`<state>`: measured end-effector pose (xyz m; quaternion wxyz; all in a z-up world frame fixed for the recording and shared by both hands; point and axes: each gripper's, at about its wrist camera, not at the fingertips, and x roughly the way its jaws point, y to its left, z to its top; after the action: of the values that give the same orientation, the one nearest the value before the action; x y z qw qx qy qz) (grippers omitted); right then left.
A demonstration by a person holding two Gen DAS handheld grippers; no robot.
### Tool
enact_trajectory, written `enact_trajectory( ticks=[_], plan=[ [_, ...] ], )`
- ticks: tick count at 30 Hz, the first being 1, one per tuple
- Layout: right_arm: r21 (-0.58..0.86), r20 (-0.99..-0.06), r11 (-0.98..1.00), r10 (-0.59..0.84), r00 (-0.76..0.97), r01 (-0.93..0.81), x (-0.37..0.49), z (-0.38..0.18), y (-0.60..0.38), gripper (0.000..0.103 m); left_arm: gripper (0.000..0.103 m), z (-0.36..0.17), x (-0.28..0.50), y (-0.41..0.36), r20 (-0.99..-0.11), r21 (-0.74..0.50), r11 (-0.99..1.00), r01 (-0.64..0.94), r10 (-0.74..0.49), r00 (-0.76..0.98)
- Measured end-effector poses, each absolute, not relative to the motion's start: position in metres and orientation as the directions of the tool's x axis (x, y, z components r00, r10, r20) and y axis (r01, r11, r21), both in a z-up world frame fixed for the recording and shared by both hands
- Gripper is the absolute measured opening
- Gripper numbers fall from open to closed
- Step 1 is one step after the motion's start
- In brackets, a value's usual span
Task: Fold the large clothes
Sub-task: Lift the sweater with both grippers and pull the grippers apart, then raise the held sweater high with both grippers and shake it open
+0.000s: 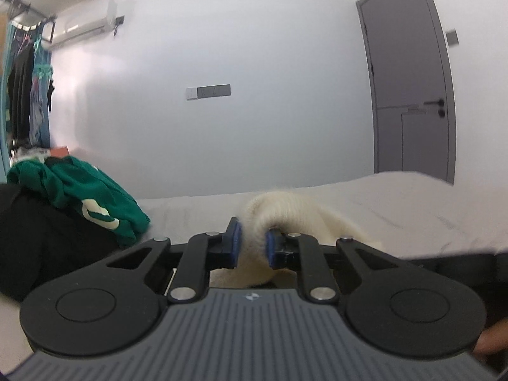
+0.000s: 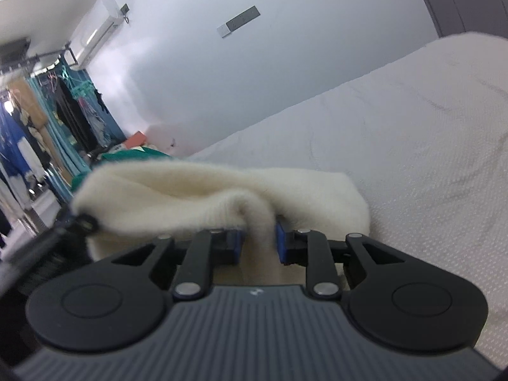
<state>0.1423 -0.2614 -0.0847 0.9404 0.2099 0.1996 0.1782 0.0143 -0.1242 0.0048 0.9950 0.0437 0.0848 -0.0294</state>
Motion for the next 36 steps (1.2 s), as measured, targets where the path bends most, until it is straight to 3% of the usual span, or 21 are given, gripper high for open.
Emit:
enact_trajectory(
  ticks=[9, 12, 17, 23, 25, 29, 32, 34, 36],
  plan=[
    [0.316, -0.397, 0.917, 0.361, 0.844, -0.243, 0.118, -0.080, -0.227, 0.024, 0.019, 0.032, -0.009, -0.101, -0.147, -0.021, 0.999, 0.036, -0.039, 0.988],
    [0.259, -0.313, 0.945, 0.277, 0.908, -0.200, 0.095, -0.064, -0.230, 0.025, 0.019, 0.041, -0.023, -0.092, -0.116, -0.050, 0.999, 0.012, -0.017, 0.993],
    [0.331, -0.111, 0.924, 0.237, 0.965, -0.189, 0.058, -0.016, -0.267, 0.035, 0.019, 0.061, -0.046, -0.075, -0.082, -0.137, 0.989, 0.047, -0.059, 0.995],
    [0.334, 0.050, 0.920, 0.199, 0.979, -0.204, 0.021, 0.030, -0.289, 0.034, 0.019, 0.079, -0.085, -0.086, -0.015, -0.129, 0.981, 0.143, -0.146, 0.989],
    [0.341, 0.056, 0.921, 0.177, 0.983, -0.186, 0.020, 0.036, -0.297, 0.034, 0.019, 0.082, -0.097, -0.091, -0.003, -0.125, 0.976, 0.181, -0.183, 0.983],
    [0.356, -0.085, 0.926, 0.164, 0.983, -0.124, 0.044, 0.018, -0.299, 0.035, 0.019, 0.079, -0.102, -0.100, -0.022, -0.121, 0.973, 0.199, -0.203, 0.979],
    [0.399, -0.291, 0.910, 0.246, 0.925, -0.116, 0.077, -0.021, -0.293, 0.045, 0.019, 0.072, -0.094, -0.098, -0.070, -0.150, 0.972, 0.183, -0.195, 0.978],
    [0.455, -0.395, 0.883, 0.313, 0.864, -0.112, 0.090, -0.046, -0.289, 0.045, 0.019, 0.063, -0.085, -0.094, -0.113, -0.167, 0.973, 0.159, -0.179, 0.977],
    [0.472, -0.436, 0.877, 0.326, 0.839, -0.095, 0.094, -0.056, -0.285, 0.042, 0.019, 0.054, -0.077, -0.088, -0.155, -0.185, 0.974, 0.130, -0.160, 0.975]
  ],
)
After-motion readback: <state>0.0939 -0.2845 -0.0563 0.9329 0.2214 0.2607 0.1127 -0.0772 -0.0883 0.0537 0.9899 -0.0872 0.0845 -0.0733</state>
